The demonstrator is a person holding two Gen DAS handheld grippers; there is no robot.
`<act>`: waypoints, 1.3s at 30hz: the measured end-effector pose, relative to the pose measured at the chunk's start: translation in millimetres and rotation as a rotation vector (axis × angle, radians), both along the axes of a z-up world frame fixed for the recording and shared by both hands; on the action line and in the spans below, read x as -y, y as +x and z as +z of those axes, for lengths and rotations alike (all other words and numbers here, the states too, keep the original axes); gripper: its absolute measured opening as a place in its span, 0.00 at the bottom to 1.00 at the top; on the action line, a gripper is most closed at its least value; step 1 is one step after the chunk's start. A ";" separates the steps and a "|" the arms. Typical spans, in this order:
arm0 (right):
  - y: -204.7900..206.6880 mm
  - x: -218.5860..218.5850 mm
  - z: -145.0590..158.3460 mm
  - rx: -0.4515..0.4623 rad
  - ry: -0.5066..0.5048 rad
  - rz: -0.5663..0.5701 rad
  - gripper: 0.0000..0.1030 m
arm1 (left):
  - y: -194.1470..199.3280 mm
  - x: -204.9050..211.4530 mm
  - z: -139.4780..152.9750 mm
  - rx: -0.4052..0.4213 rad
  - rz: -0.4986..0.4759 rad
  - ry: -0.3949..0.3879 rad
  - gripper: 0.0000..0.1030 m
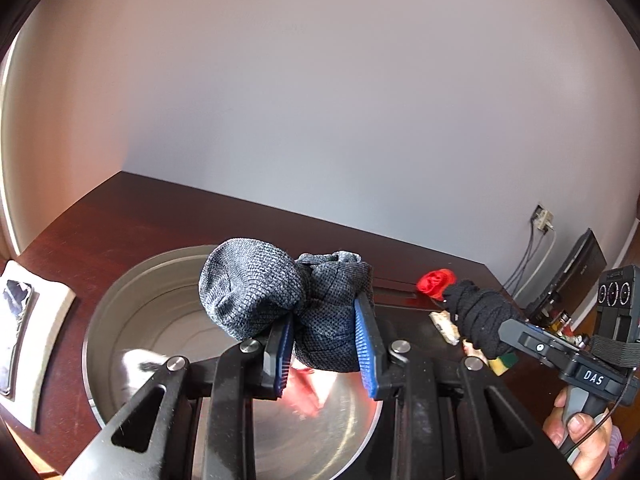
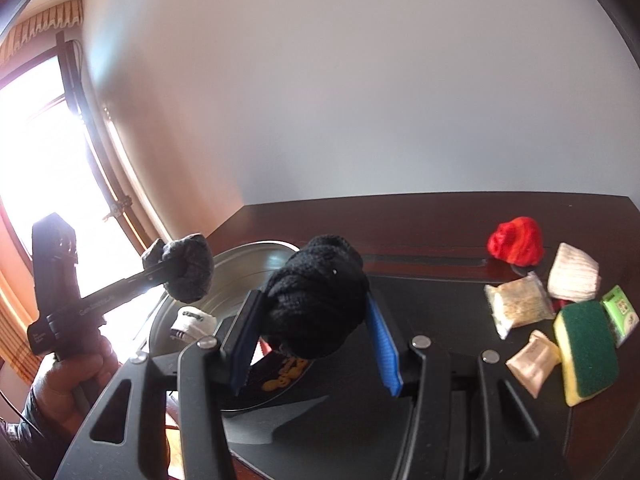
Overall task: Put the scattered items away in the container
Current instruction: 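Carry the grey and black socks over the steel basin with both grippers, then open both grippers to drop the socks into the basin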
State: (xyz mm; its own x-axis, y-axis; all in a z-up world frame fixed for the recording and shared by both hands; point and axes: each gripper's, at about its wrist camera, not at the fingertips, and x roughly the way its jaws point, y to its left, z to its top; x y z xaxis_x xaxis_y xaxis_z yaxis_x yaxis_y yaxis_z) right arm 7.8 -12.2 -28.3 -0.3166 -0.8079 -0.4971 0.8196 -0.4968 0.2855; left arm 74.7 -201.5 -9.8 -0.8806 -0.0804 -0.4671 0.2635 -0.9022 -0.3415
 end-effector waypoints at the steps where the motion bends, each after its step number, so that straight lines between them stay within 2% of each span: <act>1: 2.2 2.8 -0.4 0.000 0.002 0.008 0.50 | 2.1 2.6 -2.0 0.004 0.008 0.002 0.29; 12: 17.7 34.1 -5.8 0.005 0.021 0.080 0.50 | 22.3 26.1 -13.8 0.029 0.066 0.019 0.29; 19: 28.1 58.9 -9.6 0.002 0.045 0.132 0.51 | 29.1 37.3 -18.3 0.056 0.113 -0.004 0.29; 32: 51.3 109.4 -29.6 -0.014 0.137 0.251 0.51 | 28.6 51.2 -30.1 0.100 0.109 0.020 0.29; 39: 51.4 114.3 -29.3 -0.013 0.152 0.245 0.51 | 24.6 57.5 -37.7 0.117 0.100 0.027 0.30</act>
